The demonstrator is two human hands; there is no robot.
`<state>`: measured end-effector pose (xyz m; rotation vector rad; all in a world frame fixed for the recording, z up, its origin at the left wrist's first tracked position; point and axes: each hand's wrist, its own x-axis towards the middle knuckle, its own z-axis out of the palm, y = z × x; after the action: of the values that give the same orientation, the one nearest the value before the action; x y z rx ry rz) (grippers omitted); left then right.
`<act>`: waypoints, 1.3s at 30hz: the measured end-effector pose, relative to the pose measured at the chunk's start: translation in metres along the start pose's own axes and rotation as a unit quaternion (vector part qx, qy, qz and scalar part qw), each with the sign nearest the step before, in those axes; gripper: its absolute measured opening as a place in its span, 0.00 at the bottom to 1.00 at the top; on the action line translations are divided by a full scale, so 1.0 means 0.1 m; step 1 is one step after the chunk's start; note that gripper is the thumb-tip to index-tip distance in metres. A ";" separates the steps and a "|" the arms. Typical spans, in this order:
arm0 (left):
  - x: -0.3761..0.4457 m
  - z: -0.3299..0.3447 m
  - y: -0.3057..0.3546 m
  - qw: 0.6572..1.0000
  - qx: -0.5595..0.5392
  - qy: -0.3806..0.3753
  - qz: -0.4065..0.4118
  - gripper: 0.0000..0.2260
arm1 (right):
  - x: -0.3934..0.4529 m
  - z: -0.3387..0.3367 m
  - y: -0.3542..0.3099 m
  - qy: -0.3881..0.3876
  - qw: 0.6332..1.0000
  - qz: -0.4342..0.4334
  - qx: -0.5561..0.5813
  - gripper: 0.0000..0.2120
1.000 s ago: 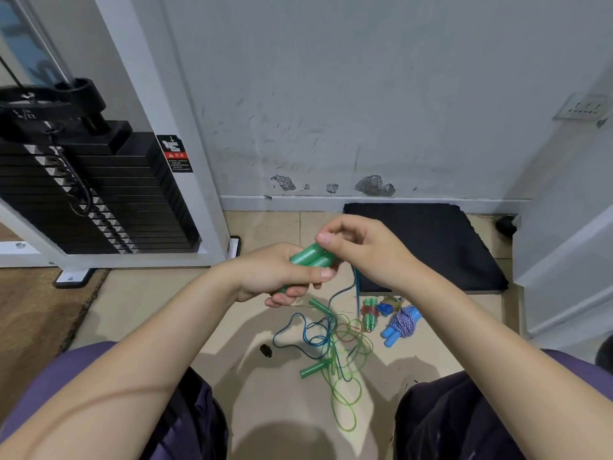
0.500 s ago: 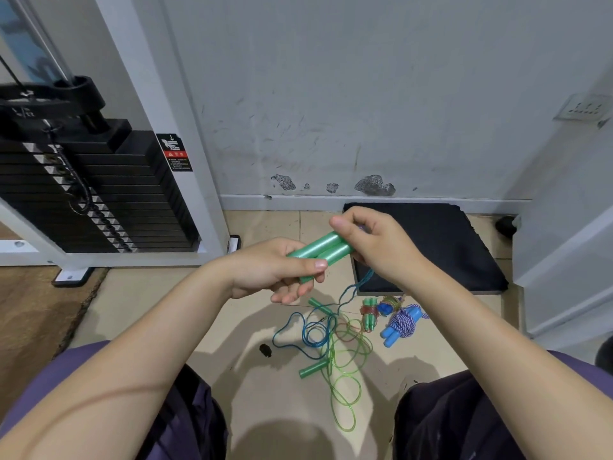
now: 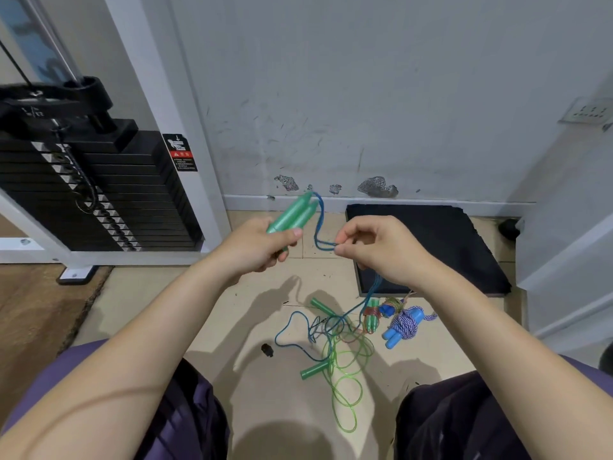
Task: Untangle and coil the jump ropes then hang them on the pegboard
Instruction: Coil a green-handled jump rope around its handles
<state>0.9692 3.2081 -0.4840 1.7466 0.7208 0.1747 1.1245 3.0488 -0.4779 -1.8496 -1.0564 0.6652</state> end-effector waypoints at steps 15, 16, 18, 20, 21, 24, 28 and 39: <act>-0.16 0.19 0.06 0.951 0.119 -0.285 -0.022 0.18 | -0.04 0.15 -0.14 -0.055 0.997 -0.052 -0.006 0.05; -0.16 0.21 0.05 0.951 0.117 -0.284 -0.022 0.21 | -0.05 0.15 -0.13 -0.060 0.997 -0.055 -0.002 0.07; -0.15 0.23 0.04 0.953 0.118 -0.277 -0.021 0.23 | -0.05 0.14 -0.11 -0.065 0.996 -0.063 0.005 0.10; -0.15 0.21 0.03 0.955 0.105 -0.276 -0.016 0.21 | -0.05 0.11 -0.10 -0.067 0.996 -0.063 0.015 0.11; -0.16 0.20 0.04 0.955 0.090 -0.282 -0.010 0.19 | -0.04 0.09 -0.09 -0.069 0.996 -0.060 0.024 0.10; -0.16 0.14 0.07 0.955 0.032 -0.295 0.016 0.17 | -0.06 0.03 -0.09 -0.081 0.994 -0.030 0.067 0.07; -0.16 0.12 0.06 0.956 -0.038 -0.290 0.016 0.16 | -0.10 -0.04 -0.10 -0.152 0.976 0.022 0.154 0.08; -0.16 0.12 0.07 0.962 -0.068 -0.263 -0.037 0.11 | -0.10 -0.04 -0.14 -0.062 0.996 -0.001 0.064 0.06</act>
<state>0.9647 3.1880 -0.4772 1.5359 0.3712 -0.2796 1.1170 3.0419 -0.4640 -1.7151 -1.0704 0.8364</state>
